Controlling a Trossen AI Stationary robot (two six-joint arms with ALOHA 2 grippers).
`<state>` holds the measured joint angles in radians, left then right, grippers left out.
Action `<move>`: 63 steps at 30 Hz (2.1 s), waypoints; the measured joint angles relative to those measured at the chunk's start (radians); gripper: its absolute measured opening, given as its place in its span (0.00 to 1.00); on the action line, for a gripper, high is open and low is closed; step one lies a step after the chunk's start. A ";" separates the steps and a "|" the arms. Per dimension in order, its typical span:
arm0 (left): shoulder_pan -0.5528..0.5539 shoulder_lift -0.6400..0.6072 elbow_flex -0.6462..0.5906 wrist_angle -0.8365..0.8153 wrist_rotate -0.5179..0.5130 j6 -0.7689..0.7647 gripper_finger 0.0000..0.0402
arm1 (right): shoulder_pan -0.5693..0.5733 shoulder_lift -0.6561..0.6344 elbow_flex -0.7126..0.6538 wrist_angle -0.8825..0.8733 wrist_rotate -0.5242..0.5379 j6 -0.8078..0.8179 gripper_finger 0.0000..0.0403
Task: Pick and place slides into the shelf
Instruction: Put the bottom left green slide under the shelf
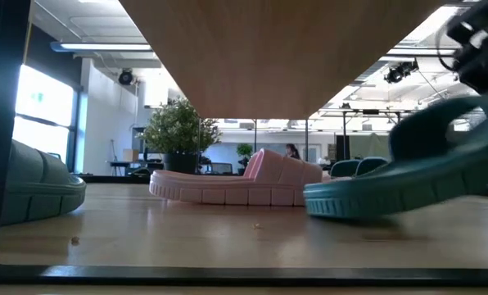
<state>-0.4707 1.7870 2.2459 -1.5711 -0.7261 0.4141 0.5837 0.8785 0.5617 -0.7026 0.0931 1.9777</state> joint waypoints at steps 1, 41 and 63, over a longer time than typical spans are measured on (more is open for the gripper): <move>0.000 0.000 0.000 0.000 0.000 0.000 0.41 | 0.021 0.015 -0.018 0.025 0.022 0.027 0.03; 0.000 0.000 0.000 0.000 0.002 0.023 0.41 | 0.028 0.574 -0.034 0.622 0.230 -0.017 0.41; 0.000 0.000 0.000 0.000 0.002 0.007 0.41 | -0.031 0.616 -0.010 0.734 0.290 -0.035 0.41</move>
<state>-0.4706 1.7870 2.2459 -1.5709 -0.7242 0.4213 0.5524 1.4940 0.5514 0.0311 0.3834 1.9423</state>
